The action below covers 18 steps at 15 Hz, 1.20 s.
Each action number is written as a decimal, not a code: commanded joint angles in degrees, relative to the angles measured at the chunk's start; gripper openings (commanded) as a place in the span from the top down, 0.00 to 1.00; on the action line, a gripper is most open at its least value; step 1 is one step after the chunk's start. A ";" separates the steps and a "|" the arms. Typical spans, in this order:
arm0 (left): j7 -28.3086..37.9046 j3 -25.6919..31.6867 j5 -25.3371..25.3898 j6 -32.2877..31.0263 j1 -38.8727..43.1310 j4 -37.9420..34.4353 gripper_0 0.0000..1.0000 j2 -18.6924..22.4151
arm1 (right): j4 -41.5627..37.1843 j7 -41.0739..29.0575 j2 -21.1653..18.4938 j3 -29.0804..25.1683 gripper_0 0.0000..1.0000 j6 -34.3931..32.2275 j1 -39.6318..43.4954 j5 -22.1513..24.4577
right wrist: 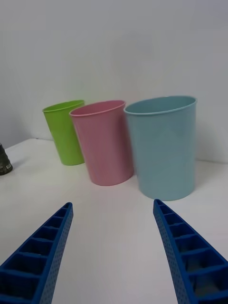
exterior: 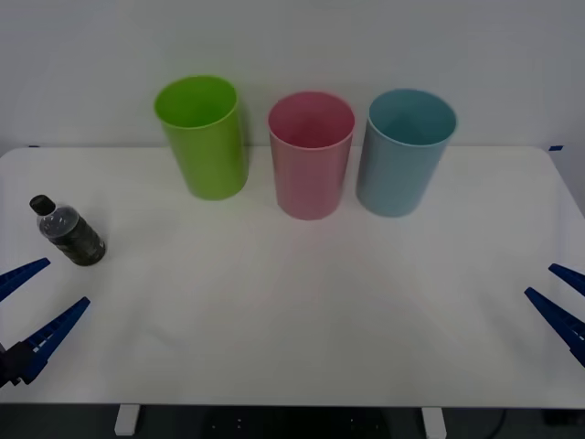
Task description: Grasp the object on the table and drop it into the matching bin: aluminum can to the light blue bin, PET bottle to the pink bin.
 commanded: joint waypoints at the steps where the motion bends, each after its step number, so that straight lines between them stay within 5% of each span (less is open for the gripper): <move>1: 0.00 0.00 0.00 0.00 0.00 0.00 0.00 0.00 | 0.00 0.00 0.00 0.00 0.43 0.00 0.00 0.00; 2: 0.00 0.00 0.00 0.00 0.00 0.00 0.00 0.00 | 0.00 0.00 0.00 0.00 0.43 0.00 0.00 0.00; 3: 0.00 0.00 0.00 0.00 0.00 0.00 0.00 0.00 | 0.00 0.00 0.00 0.00 0.27 0.00 0.00 0.00; 4: 0.00 0.00 0.00 0.00 0.00 0.00 0.00 0.00 | 0.00 0.00 0.00 0.00 0.00 0.00 0.00 0.00; 18: 0.00 0.00 0.00 0.00 0.00 0.00 0.00 0.00 | 0.00 0.00 0.00 0.00 0.00 0.00 0.00 0.00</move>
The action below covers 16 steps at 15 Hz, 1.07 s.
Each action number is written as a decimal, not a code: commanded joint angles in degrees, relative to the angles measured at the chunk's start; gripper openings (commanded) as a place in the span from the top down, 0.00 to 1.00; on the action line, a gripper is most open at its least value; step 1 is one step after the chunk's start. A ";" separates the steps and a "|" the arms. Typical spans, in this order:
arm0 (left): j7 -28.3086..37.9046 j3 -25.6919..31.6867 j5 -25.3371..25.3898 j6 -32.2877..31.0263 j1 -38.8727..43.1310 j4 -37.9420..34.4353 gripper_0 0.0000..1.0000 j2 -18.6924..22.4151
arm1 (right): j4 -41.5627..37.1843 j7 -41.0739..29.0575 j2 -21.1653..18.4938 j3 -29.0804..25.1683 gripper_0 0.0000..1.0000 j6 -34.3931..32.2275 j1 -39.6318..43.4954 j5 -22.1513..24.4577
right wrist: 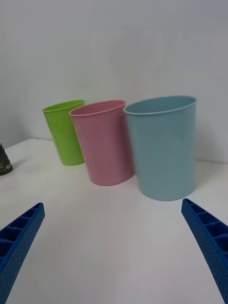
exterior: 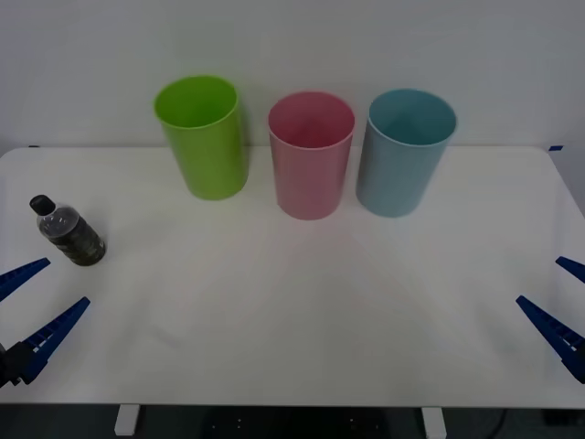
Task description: Grasp the object on the table and drop it into the matching bin: aluminum can to the light blue bin, PET bottle to the pink bin.
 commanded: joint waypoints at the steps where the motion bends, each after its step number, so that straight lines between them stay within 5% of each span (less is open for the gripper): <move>1: 0.00 0.00 0.00 0.00 0.00 0.00 0.00 0.00 | 0.00 0.00 0.00 0.00 0.00 0.00 0.00 0.00; 16: 0.00 0.00 0.00 0.00 0.00 0.00 0.00 0.00 | 0.00 0.00 0.00 0.00 0.00 0.00 0.00 0.00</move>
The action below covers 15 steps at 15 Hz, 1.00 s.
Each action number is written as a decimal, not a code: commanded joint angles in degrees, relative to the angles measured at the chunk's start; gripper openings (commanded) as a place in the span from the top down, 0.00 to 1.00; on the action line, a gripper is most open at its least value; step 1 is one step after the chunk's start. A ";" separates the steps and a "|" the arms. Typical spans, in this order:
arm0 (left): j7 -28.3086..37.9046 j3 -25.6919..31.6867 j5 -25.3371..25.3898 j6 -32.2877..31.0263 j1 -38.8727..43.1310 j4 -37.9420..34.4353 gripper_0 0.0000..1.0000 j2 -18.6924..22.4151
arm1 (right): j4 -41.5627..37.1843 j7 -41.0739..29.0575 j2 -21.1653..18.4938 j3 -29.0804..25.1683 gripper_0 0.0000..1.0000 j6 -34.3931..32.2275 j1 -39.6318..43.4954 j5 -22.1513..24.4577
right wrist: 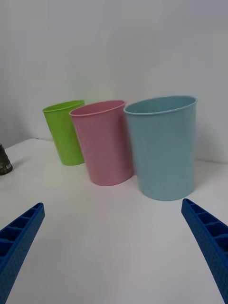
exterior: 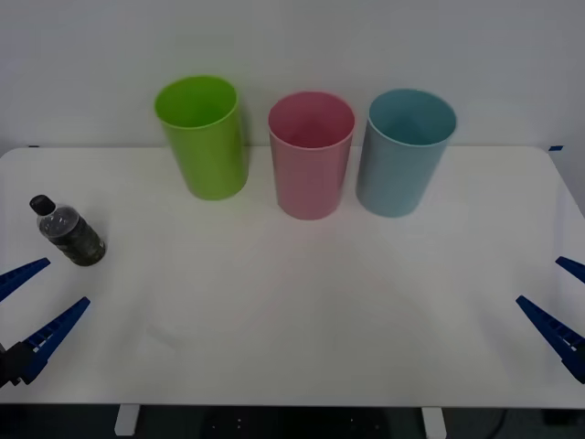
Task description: Grasp the object on the table and drop it into the matching bin: aluminum can to the light blue bin, PET bottle to the pink bin.
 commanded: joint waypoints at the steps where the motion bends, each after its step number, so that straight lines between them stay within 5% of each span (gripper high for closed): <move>1: 0.00 0.00 0.00 0.00 0.00 0.00 0.00 0.00 | 0.00 0.00 0.00 0.00 0.00 0.00 0.00 0.00; 15: 0.00 0.00 0.00 0.00 0.00 0.00 0.00 0.00 | 0.00 0.00 0.00 0.00 0.00 0.00 0.00 0.00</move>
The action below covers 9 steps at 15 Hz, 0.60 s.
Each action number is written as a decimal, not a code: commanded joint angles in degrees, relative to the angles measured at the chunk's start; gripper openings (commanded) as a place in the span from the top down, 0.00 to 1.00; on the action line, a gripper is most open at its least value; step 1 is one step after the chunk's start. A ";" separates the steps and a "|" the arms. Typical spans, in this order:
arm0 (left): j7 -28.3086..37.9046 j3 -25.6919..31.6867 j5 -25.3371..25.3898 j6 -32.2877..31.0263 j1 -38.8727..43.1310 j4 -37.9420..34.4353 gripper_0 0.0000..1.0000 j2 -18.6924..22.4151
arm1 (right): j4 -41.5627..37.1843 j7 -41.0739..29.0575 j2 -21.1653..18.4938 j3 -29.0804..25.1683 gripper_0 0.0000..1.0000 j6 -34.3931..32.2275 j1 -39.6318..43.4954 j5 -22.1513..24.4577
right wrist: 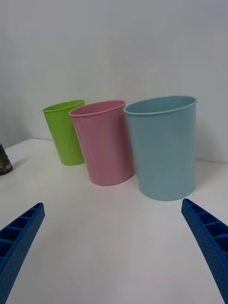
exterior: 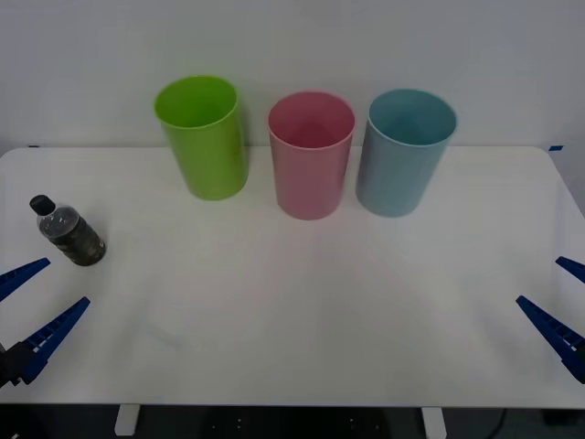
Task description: Grasp the object on the table and drop it into the matching bin: aluminum can to the light blue bin, PET bottle to the pink bin.
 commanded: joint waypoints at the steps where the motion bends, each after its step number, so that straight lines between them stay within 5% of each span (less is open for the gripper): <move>1: 0.00 0.00 0.00 0.00 0.00 0.00 0.00 0.00 | 0.00 0.00 0.00 0.00 0.00 0.00 0.00 0.00; 9: 0.00 0.00 0.00 0.00 0.00 0.00 0.00 0.00 | 0.00 0.00 0.00 0.00 0.00 0.00 0.00 0.00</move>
